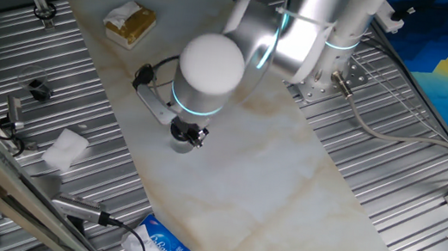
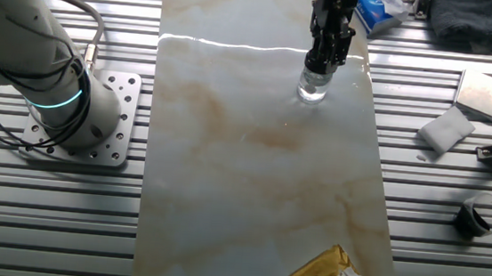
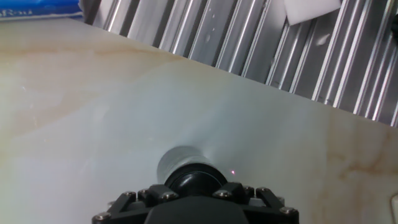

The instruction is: Screw the lid onto the jar

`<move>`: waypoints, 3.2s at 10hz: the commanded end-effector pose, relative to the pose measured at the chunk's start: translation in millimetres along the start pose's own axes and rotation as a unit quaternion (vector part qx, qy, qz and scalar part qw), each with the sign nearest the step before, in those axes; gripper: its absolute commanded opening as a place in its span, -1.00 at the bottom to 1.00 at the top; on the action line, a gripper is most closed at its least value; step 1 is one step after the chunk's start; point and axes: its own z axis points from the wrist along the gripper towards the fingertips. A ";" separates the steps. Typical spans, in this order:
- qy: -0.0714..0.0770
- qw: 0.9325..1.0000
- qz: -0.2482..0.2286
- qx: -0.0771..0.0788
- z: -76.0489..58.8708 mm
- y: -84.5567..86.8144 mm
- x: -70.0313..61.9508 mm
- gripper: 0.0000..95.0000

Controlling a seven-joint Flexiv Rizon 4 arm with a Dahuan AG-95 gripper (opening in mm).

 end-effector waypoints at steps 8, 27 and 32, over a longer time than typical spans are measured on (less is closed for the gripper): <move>-0.019 0.998 0.018 -0.053 -1.7 -4.5 4.0 -1.00; -0.058 0.994 0.029 -0.092 5.4 -10.6 9.5 -1.00; -0.067 0.992 0.029 -0.103 5.9 -10.6 9.2 -1.00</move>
